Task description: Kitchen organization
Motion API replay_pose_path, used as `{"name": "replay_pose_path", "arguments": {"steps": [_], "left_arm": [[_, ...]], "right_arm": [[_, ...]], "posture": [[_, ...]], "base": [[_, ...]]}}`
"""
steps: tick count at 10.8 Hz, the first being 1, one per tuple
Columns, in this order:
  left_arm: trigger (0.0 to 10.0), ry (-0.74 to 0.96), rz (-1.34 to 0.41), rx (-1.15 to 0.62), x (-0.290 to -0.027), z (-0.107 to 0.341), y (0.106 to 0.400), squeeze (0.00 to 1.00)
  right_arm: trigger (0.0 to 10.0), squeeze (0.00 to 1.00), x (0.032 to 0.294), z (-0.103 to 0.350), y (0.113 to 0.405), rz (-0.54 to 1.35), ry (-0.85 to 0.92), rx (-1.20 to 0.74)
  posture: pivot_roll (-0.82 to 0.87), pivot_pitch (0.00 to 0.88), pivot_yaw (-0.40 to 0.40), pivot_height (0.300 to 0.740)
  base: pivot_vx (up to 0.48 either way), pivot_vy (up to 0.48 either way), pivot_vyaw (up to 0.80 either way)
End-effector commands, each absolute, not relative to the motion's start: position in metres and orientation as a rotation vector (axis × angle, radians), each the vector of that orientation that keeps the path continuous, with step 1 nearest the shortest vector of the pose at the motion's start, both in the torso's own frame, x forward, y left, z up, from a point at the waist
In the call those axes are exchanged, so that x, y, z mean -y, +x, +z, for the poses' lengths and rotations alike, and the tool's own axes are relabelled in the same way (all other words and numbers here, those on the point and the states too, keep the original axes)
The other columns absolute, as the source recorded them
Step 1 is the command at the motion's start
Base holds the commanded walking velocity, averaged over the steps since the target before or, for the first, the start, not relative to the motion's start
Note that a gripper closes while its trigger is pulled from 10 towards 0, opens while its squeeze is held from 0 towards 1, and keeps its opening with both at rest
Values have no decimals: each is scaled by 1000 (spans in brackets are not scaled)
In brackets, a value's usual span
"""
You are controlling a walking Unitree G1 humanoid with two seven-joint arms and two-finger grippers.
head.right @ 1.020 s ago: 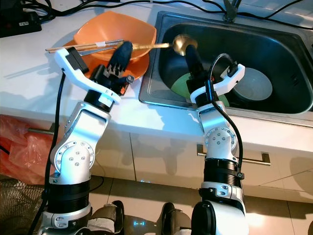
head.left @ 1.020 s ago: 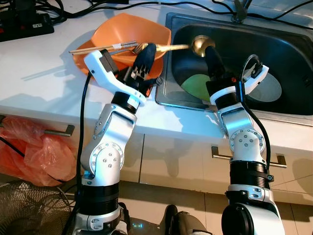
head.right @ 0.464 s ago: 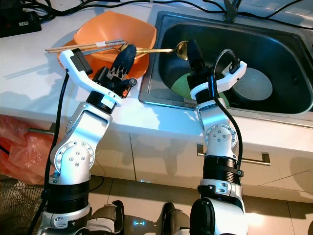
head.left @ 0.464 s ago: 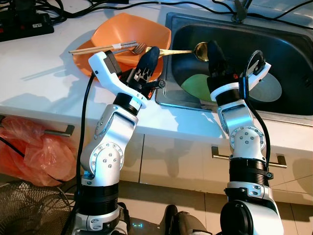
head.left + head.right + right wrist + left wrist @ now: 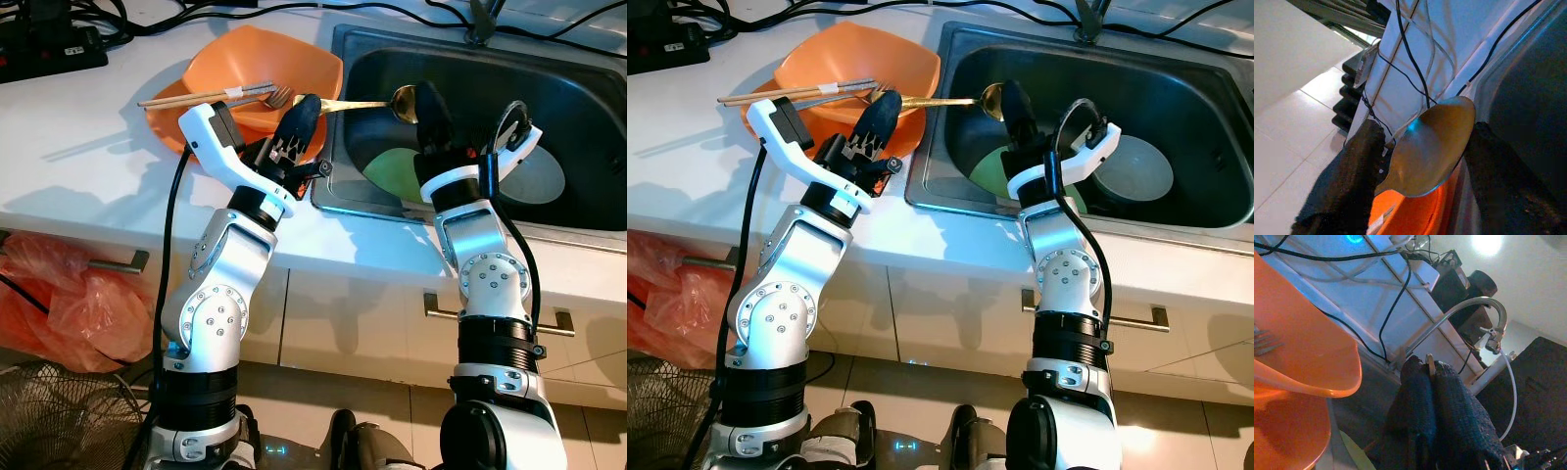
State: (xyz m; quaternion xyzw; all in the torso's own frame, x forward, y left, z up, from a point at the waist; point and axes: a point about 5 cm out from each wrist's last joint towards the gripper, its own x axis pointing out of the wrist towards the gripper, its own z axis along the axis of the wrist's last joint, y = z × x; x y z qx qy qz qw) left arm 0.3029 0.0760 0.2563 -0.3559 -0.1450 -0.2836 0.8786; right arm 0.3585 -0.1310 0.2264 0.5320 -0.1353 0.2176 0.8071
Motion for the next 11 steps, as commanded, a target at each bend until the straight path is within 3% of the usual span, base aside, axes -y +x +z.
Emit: {"name": "replay_pose_path", "arguments": {"steps": [1, 9, 10, 11], "left_arm": [[10000, -736, -628, 287, -69, 255, 299, 0], [10000, -712, -649, 246, -65, 249, 300, 0], [10000, -681, -656, 239, -64, 247, 300, 0], [10000, -666, -657, 235, -63, 246, 300, 0]], "right_arm": [[0, 0, 133, 229, 357, 475, 1149, 303], [0, 0, 130, 231, 355, 508, 1166, 308], [8353, 0, 130, 230, 355, 504, 1162, 301], [10000, 0, 129, 230, 356, 501, 1159, 297]], "posture": [[241, 207, -81, 740], [239, 207, -77, 740], [241, 205, -76, 740], [240, 204, -75, 740]], "base": [[0, 0, 0], [0, 0, 0], [0, 0, 0], [0, 0, 0]]}}
